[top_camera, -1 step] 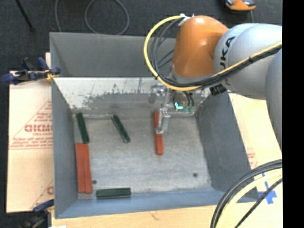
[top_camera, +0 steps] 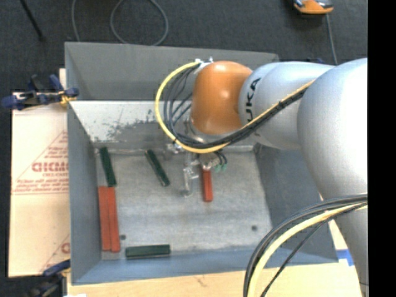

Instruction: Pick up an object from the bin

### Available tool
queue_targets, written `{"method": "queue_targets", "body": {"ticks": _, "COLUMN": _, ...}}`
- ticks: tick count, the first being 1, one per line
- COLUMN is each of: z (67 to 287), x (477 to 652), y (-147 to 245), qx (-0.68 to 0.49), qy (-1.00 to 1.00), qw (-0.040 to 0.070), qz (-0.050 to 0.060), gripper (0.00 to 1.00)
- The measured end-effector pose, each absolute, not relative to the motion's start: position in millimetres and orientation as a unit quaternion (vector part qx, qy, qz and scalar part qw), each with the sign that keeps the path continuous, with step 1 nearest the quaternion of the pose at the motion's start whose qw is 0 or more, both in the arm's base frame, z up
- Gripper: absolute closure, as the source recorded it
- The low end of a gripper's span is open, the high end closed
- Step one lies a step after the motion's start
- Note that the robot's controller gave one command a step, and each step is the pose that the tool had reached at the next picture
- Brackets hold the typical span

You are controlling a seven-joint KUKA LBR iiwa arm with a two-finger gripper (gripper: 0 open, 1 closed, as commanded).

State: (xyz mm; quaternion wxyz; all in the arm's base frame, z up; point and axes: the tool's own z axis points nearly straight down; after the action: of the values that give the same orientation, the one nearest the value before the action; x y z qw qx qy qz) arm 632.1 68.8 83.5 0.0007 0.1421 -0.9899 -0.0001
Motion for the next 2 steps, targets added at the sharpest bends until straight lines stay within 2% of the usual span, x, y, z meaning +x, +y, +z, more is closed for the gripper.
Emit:
{"method": "queue_targets", "body": {"ticks": 1, "z": 71, "x": 639.1, "y": 153, "qx": 0.255, "qy": -0.967, "qw": -0.003, "qz": -0.001, "gripper": 0.00}}
{"method": "queue_targets", "body": {"ticks": 2, "z": 154, "x": 644.4, "y": 224, "qx": 0.260, "qy": -0.966, "qw": -0.007, "qz": -0.002, "gripper": 0.00}}
